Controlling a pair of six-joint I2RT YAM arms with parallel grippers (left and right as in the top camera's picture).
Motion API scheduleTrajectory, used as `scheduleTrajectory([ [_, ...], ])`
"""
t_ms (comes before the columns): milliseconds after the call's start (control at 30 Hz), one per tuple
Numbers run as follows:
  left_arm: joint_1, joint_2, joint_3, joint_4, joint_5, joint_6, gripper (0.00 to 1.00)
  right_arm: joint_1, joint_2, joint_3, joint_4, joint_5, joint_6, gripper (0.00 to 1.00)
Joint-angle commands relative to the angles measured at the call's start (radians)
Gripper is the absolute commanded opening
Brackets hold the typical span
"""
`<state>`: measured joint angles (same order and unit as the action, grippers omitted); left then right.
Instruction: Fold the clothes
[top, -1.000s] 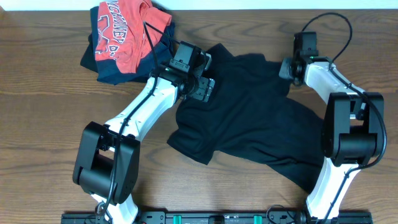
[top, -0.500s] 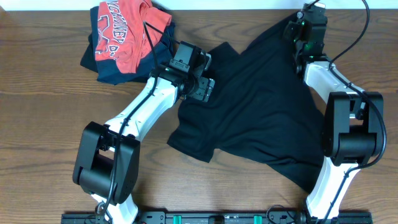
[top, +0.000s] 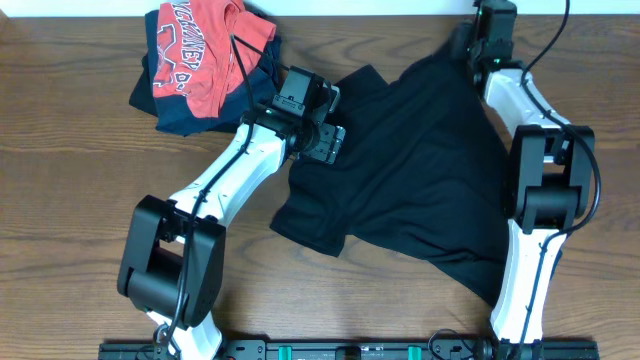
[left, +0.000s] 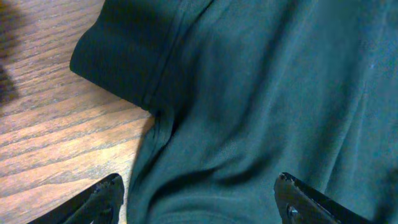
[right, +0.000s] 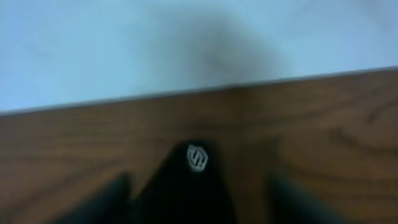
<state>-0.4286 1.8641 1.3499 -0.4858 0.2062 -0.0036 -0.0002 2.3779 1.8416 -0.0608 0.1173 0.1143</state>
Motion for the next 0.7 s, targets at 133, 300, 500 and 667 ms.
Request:
scheduleTrajectory([
  [133, -0.003, 0.027, -0.002, 0.014, -0.010, -0.013, 0.79, -0.031, -0.064, 0.252, -0.454, -0.126, -0.019, 0.99],
  [300, -0.003, 0.027, -0.002, 0.017, -0.010, -0.013, 0.79, -0.032, -0.143, 0.371, -0.934, -0.284, -0.005, 0.99],
  [500, -0.003, 0.027, -0.002, 0.017, -0.010, -0.013, 0.79, -0.032, -0.201, 0.372, -1.342, -0.196, 0.053, 0.99],
  [667, -0.003, 0.027, -0.002, 0.018, -0.010, -0.013, 0.79, -0.032, -0.206, 0.366, -1.540, -0.014, 0.126, 0.99],
])
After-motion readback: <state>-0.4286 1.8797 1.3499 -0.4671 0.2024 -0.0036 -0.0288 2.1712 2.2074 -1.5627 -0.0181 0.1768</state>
